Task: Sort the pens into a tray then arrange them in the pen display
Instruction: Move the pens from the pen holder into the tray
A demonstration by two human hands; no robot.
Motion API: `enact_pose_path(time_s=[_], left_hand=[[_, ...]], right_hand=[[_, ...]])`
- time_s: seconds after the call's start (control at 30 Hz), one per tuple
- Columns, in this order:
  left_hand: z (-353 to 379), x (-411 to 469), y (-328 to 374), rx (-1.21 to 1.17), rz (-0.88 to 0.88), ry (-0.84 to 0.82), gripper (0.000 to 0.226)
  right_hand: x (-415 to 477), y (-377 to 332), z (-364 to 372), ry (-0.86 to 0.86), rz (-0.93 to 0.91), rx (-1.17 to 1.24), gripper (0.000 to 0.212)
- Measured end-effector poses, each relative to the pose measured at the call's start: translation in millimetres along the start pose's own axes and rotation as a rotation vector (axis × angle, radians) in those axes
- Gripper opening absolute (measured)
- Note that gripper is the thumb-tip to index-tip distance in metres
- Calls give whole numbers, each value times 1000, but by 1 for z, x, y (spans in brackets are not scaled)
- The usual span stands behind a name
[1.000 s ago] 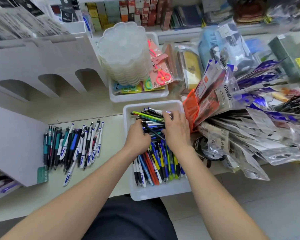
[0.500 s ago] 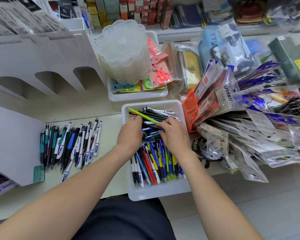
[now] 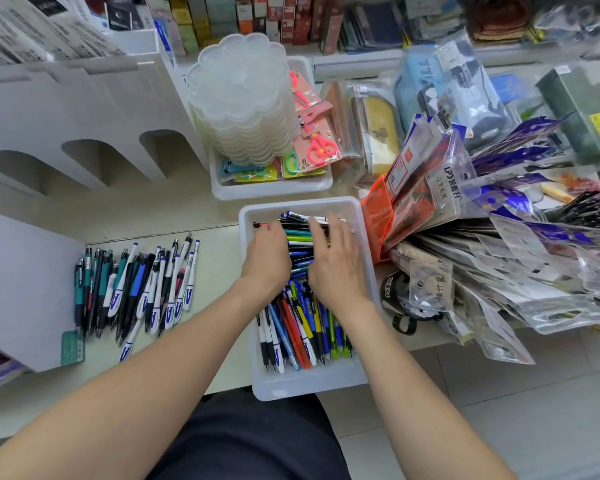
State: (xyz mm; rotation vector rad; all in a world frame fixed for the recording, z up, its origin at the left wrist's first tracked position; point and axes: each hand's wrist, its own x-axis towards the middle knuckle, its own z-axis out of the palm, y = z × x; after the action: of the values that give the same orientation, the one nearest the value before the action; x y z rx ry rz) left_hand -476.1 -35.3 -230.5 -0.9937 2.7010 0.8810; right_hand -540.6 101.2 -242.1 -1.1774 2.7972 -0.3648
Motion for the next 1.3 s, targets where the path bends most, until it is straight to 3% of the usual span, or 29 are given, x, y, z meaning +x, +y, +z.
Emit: enact_pose_path(time_s=[0.13,0.23,0.4,0.6,0.73,0.87,1.0,1.13,1.3], left_hand=[[-7,-3,5,-2,37,13,33],[-8,-5,8,0,-99,-11,46],[-9,4,21,-290,-297,-163,83],[-11,9,22,-420,-316,-136,62],[-15,0,14,-501,-230,-116,68],[-19,-25,7,-459,-74,5,57],[-21,-52,-21,-191,121,207,52],[-15,-59,-51,-37,77,53,68],[-10,-61,-61,18,90,-2,70]], right_hand=[[7,11,17,-137,-60,19,96],[10,23,17,-161,-36,20,106],[10,28,15,-125,-40,18,103],[3,28,17,-84,-48,47,104],[2,27,20,-68,-30,49,100],[4,17,19,-37,-137,126,78],[17,-8,25,-30,-479,133,38],[33,-28,32,-200,-688,-96,30],[45,-8,34,-276,-726,-236,14]])
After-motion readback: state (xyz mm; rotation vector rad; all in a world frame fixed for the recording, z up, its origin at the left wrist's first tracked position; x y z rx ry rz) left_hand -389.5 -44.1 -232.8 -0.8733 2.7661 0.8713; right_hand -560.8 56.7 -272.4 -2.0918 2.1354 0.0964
